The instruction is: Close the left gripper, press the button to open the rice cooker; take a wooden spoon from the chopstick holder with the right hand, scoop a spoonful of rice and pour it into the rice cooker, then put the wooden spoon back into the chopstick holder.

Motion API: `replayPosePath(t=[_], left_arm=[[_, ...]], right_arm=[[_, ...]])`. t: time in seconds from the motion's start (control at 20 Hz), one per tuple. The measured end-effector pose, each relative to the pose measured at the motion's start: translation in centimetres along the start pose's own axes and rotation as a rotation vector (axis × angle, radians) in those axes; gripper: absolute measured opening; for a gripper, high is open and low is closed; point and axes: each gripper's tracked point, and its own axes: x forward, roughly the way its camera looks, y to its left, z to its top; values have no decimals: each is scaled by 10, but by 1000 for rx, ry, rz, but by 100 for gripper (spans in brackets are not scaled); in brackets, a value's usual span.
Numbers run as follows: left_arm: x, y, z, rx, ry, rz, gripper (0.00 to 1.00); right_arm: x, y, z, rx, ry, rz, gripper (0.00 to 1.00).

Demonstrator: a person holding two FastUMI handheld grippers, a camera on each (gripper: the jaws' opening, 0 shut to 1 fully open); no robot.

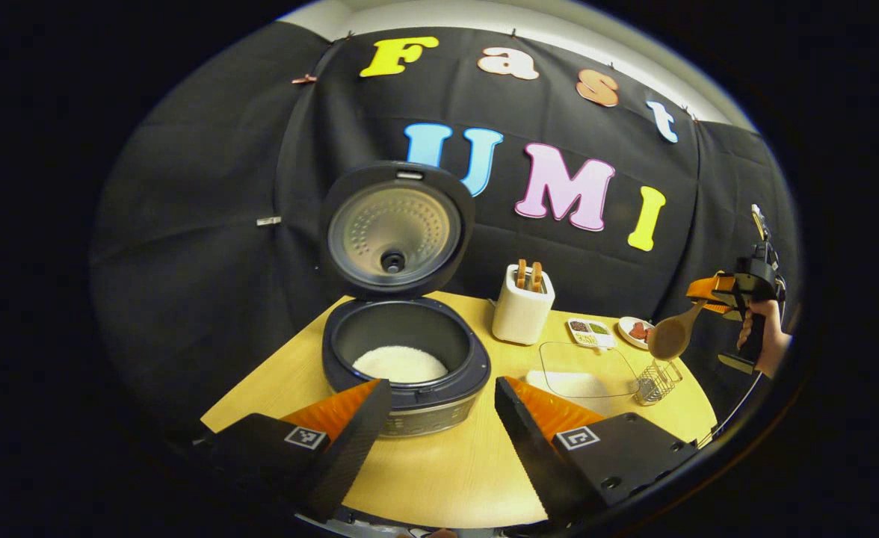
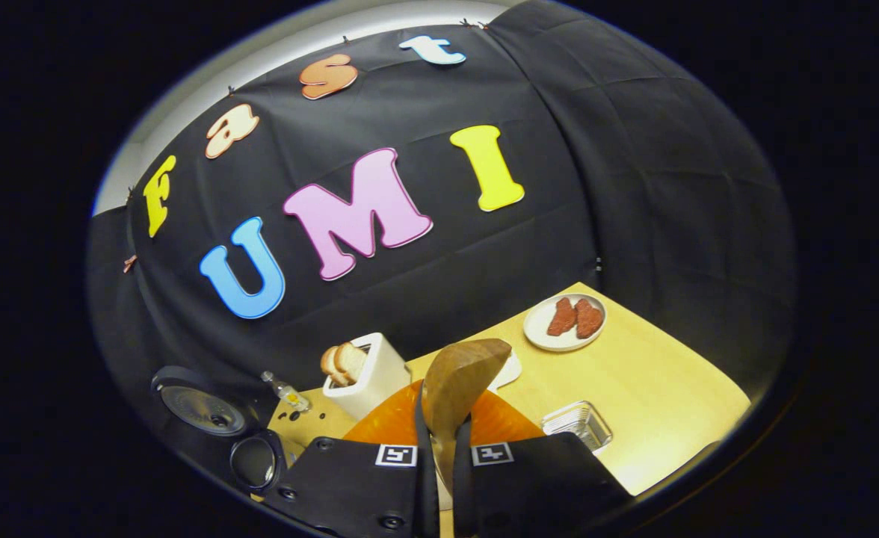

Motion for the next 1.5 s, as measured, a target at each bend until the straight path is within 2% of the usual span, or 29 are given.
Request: replayPosePath(t=[0.2,0.35,0.65,0.85,0.95,1.05,1.1,1.15,1.25,1.5], left_arm=[[-9,23,-10,-37,0,12,96],[-8,36,-20,-44,27,19,96],[0,43,-51,-52,89,-5,96],[3,45,-67,-59,131,-15,96],[4,47,-74,-56,142,-13,96],[4,49,-77,-59,147,0,96],[4,49,-78,-69,147,3,96],[3,48,-76,-81,146,5,96],[1,46,-75,-93,141,10,97],[-4,41,-75,-92,130,15,96]], right_arm=[[10,37,-32,-136,2,40,12],[26,51,-61,-254,8,44,12],[68,46,-128,-441,51,21,12],[81,40,-155,-513,27,18,12],[82,35,-175,-532,50,12,12],[81,46,-183,-516,45,25,12],[76,53,-191,-494,66,40,16],[74,60,-198,-463,88,54,12],[70,78,-208,-373,123,83,12],[62,91,-220,-185,199,64,12]])
